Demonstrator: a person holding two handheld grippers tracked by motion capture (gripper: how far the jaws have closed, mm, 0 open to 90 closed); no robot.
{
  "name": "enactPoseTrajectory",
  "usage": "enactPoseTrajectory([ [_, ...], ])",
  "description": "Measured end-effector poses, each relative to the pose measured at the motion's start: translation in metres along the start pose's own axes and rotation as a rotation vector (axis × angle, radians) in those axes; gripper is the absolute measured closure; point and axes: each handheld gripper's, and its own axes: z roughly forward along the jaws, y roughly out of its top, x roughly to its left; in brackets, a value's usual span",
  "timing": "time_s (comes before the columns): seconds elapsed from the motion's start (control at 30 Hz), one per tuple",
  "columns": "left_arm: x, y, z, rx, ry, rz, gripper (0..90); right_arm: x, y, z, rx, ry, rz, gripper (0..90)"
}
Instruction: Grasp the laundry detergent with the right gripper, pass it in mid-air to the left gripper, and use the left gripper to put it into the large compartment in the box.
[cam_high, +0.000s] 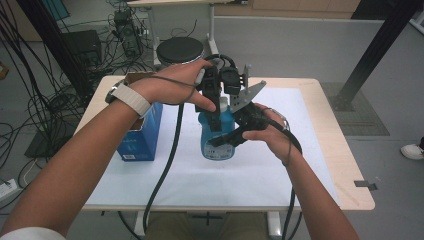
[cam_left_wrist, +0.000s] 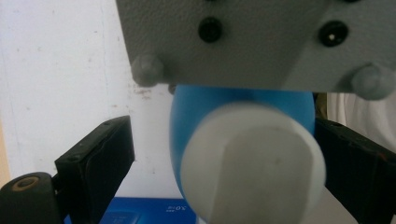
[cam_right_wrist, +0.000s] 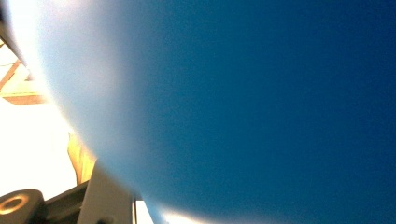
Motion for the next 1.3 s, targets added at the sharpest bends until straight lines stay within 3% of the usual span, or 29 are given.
enactPoseTrajectory([
  [0.7, 0.001, 0.001, 0.01, 0.004, -0.001, 0.02, 14.6, 0.001, 0.001, -0.001, -0.016, 0.001, 0.002, 43.3],
  [0.77, 0.0, 0.002, 0.011, 0.003, -0.003, 0.022, 15.5, -0.001, 0.0, 0.0, -0.029, 0.001, -0.031, 43.2],
  [1.0, 0.001, 0.003, 0.012, 0.007, -0.008, 0.032, 19.0, -0.002, 0.0, -0.001, -0.027, 0.004, -0.036, 43.2],
  [1.03, 0.001, 0.003, 0.013, 0.007, -0.01, 0.032, 19.2, 0.001, 0.001, -0.002, -0.013, 0.005, 0.01, 43.3],
  [1.3, 0.0, 0.002, 0.014, 0.004, -0.011, 0.03, 21.8, 0.001, 0.001, -0.001, -0.015, 0.007, 0.004, 43.2],
])
